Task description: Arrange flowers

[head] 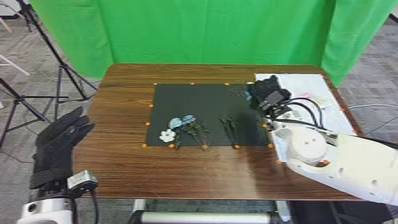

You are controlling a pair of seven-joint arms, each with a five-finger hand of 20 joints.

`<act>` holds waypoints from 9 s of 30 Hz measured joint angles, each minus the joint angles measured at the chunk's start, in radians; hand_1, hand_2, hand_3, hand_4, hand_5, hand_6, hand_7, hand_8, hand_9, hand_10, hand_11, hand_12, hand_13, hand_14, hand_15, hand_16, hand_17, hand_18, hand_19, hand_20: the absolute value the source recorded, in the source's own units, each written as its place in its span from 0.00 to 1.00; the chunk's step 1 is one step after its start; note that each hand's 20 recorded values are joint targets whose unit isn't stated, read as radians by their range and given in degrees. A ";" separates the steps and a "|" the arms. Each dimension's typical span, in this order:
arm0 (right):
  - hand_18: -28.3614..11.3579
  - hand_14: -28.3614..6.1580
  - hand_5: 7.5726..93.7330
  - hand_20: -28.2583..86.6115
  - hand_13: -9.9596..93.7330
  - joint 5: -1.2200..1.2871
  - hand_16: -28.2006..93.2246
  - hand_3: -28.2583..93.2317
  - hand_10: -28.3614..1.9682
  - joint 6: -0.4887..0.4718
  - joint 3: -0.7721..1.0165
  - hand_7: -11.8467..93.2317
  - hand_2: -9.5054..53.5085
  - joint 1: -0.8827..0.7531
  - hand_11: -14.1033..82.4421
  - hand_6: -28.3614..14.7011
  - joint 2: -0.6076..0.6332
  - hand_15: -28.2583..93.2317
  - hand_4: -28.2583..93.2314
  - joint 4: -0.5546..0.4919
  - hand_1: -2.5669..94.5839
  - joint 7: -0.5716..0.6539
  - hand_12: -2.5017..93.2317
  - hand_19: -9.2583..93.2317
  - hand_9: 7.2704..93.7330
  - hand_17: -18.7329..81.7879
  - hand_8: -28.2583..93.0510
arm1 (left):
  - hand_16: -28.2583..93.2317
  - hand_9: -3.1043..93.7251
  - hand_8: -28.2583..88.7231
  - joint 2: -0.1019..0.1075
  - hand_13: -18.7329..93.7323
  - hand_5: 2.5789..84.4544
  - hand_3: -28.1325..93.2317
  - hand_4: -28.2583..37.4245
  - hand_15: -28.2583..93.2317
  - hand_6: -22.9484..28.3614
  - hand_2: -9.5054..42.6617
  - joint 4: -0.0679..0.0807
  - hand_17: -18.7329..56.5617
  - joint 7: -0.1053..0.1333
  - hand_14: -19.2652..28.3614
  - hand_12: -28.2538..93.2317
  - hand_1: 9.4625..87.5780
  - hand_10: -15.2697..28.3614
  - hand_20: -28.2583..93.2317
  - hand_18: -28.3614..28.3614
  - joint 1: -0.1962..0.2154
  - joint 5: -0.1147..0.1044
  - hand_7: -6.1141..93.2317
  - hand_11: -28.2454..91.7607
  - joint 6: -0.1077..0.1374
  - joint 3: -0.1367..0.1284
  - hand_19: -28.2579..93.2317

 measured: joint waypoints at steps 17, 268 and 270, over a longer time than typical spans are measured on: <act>0.25 0.67 0.80 0.19 0.83 -0.004 0.42 0.84 0.65 -0.004 -0.124 0.41 0.10 0.052 0.41 0.67 -0.182 0.83 0.00 -0.029 0.54 -0.068 0.30 0.98 0.88 0.52 0.25 | 0.08 0.34 0.16 -0.021 0.35 0.42 0.90 0.17 0.76 0.64 0.26 0.001 0.11 -0.018 0.95 0.28 0.23 0.77 0.26 0.85 0.000 0.023 0.23 0.55 -0.009 -0.017 0.69; 0.24 0.59 0.72 0.23 0.77 -0.116 0.40 0.89 0.55 -0.584 0.747 0.38 0.03 -0.474 0.47 0.63 -0.388 0.83 0.00 0.094 0.45 -0.295 0.27 0.93 0.79 0.47 0.22 | 0.09 0.37 0.15 -0.089 0.36 0.45 0.91 0.15 0.76 0.65 0.25 0.001 0.11 -0.082 0.96 0.29 0.23 0.80 0.26 0.86 -0.037 0.070 0.22 0.54 -0.064 -0.024 0.70; 0.24 0.58 0.72 0.24 0.77 -0.131 0.40 0.90 0.53 -0.610 0.768 0.36 0.04 -0.490 0.48 0.62 -0.396 0.83 0.00 0.087 0.42 -0.312 0.25 0.92 0.78 0.46 0.22 | 0.09 0.37 0.15 -0.089 0.36 0.45 0.91 0.15 0.76 0.65 0.25 0.001 0.11 -0.079 0.96 0.29 0.23 0.80 0.26 0.86 -0.037 0.061 0.22 0.54 -0.064 -0.024 0.70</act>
